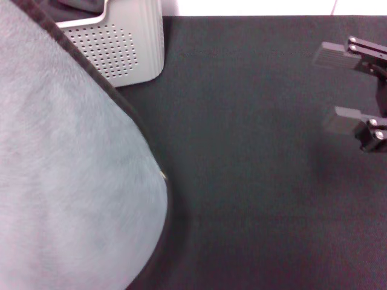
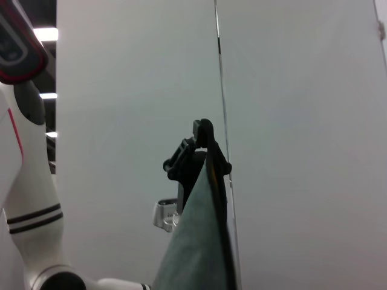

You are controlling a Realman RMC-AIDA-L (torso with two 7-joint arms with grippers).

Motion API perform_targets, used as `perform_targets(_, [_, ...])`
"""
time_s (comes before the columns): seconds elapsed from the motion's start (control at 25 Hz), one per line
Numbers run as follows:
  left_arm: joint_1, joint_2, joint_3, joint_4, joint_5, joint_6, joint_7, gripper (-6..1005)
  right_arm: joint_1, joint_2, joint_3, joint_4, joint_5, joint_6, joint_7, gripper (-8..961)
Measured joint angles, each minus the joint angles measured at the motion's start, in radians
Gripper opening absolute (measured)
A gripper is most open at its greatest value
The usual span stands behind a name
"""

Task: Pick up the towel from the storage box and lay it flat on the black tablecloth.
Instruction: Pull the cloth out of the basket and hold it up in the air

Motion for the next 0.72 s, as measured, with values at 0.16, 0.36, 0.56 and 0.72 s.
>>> perform_targets(0.16, [0.0,-0.001,0.02,0.001,-0.011,0.0,0.0,24,0.043,0.001,-0.002,0.059,0.0,-0.002,-0.019,757])
perform_targets(0.36, [0.001,0.004,0.057,0.002,-0.022,0.001,-0.002,23,0.077,0.001,-0.011,0.097,0.0,0.009,-0.051,756])
perform_targets(0.56, [-0.004,0.007,0.071,0.002,-0.023,0.0,-0.003,23,0.091,0.001,-0.011,0.11,0.0,0.029,-0.067,756])
perform_targets(0.72, [-0.013,0.01,0.071,0.002,-0.02,0.0,-0.003,22,0.091,0.001,-0.024,0.11,0.0,0.062,-0.08,755])
